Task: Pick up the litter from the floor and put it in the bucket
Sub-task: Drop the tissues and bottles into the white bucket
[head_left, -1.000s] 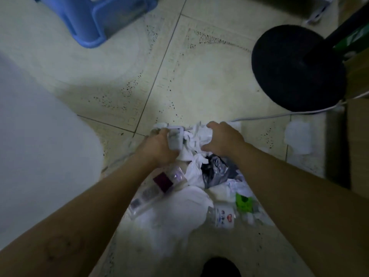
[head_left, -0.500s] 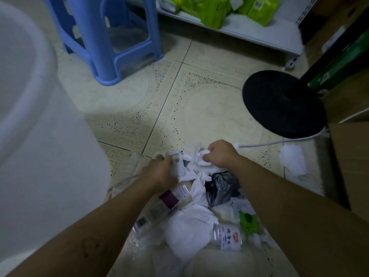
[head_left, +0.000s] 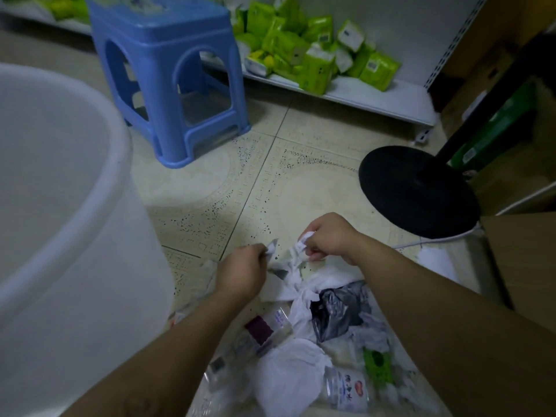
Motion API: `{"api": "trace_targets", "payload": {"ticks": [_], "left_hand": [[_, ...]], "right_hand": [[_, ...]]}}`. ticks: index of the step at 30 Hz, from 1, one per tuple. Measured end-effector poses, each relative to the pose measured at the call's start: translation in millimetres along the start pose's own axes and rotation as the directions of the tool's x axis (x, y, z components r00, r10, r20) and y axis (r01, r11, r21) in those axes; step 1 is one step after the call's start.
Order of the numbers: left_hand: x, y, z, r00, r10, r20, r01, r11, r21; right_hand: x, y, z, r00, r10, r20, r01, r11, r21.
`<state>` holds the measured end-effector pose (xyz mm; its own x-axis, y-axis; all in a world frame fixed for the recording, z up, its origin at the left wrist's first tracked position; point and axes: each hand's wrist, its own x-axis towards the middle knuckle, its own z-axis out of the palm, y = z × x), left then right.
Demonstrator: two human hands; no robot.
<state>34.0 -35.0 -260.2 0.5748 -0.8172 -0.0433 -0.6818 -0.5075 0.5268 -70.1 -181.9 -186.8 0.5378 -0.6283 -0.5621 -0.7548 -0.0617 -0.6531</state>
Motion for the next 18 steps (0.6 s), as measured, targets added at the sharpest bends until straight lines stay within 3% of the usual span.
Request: {"api": "trace_targets", "payload": {"ticks": [5,10,14,18], "left_hand": [[22,41,-70,0.961,0.119,-0.25,-0.145,0.985,-0.091],[39,78,-156,0.95,0.183,-0.254,-0.212,0.973,-0.092],[48,81,-238,0.921,0.238,-0.31,-0.22,0.971,0.092],[28,47,-306,0.922,0.17,-0.348,-0.071,0.958,0.278]], "right_hand": [[-10,-56,-40,0.99,-0.141,-0.023,0.142,0.984,0.103],[-37,-120,-77,0.934,-0.31,-0.178,0.33,0.939,0.1],[-64,-168,-81,0.835,-0.467,-0.29,0.528,0.829,0.185],[-86,-201,-61,0.782,-0.529,-0.329,0.618,0.724,0.306]]}}
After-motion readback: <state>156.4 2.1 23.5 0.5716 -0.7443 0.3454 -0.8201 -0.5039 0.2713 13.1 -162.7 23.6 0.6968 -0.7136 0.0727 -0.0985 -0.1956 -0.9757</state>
